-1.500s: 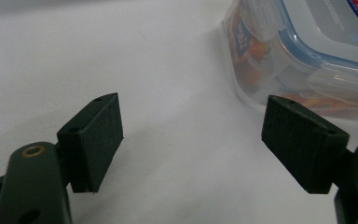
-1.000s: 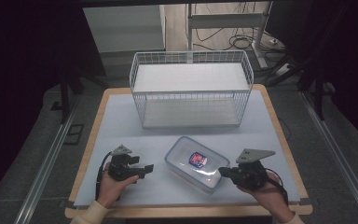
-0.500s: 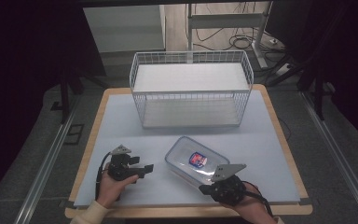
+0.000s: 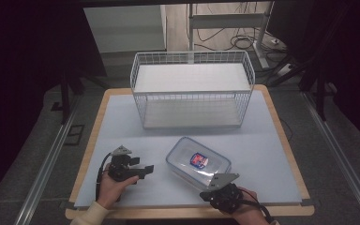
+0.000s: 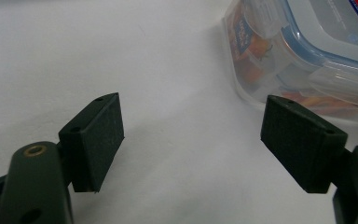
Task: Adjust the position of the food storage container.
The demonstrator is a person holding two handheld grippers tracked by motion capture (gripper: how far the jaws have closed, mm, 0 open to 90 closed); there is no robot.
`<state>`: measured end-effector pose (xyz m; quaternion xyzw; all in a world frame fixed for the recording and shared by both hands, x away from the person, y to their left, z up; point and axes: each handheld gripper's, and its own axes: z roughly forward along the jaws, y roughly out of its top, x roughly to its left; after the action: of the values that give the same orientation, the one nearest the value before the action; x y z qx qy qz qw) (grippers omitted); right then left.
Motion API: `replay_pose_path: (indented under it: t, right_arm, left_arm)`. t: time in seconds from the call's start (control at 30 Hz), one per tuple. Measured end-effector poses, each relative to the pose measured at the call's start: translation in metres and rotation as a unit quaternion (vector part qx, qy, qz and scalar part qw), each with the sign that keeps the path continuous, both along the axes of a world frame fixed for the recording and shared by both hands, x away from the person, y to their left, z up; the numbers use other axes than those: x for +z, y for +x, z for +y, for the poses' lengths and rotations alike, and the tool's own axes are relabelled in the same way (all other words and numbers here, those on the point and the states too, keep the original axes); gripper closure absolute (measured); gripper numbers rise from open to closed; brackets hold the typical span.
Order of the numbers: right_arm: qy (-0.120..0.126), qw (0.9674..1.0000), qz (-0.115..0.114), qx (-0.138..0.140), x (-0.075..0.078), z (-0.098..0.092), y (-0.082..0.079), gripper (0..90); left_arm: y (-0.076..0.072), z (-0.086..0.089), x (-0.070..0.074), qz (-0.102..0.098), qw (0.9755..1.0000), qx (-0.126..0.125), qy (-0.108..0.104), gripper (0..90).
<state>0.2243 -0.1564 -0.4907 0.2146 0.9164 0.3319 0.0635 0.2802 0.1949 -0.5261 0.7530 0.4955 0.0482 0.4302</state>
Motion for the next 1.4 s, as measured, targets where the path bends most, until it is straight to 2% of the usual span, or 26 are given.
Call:
replay_pose_path:
  t: [0.07,0.17,0.27,0.37,0.63,1.03,1.4]
  right_arm:
    - [-0.011,0.9998,-0.015,-0.007,-0.002,-0.001,-0.001,89.9]
    - [-0.002,0.9999,-0.009,-0.01,-0.003,-0.006,0.0,89.9]
    - [-0.011,0.9997,-0.015,-0.015,-0.005,-0.01,-0.001,90.0]
    - [-0.007,0.9997,-0.011,-0.023,-0.006,-0.016,0.001,89.9]
    - [-0.002,0.9984,-0.025,-0.05,-0.004,-0.03,0.006,90.0]
    - [0.005,0.9954,-0.036,-0.089,-0.003,-0.053,0.025,90.0]
    - [0.02,0.9903,-0.039,-0.132,-0.003,-0.076,0.047,90.0]
  left_arm:
    - [0.0,0.0,0.0,-0.001,1.0,0.0,0.001,21.1]
    - [0.0,0.0,-0.001,0.0,1.0,-0.002,0.002,21.4]
    - [0.0,0.001,-0.001,0.0,1.0,-0.002,0.002,21.3]
    - [0.0,0.001,-0.001,0.0,1.0,-0.002,0.001,21.2]
    - [0.001,0.001,-0.001,0.001,1.0,-0.002,0.002,21.1]
    - [0.001,0.001,-0.002,0.001,1.0,-0.002,0.002,21.0]
    - [0.001,0.001,-0.002,0.001,1.0,-0.001,0.004,21.0]
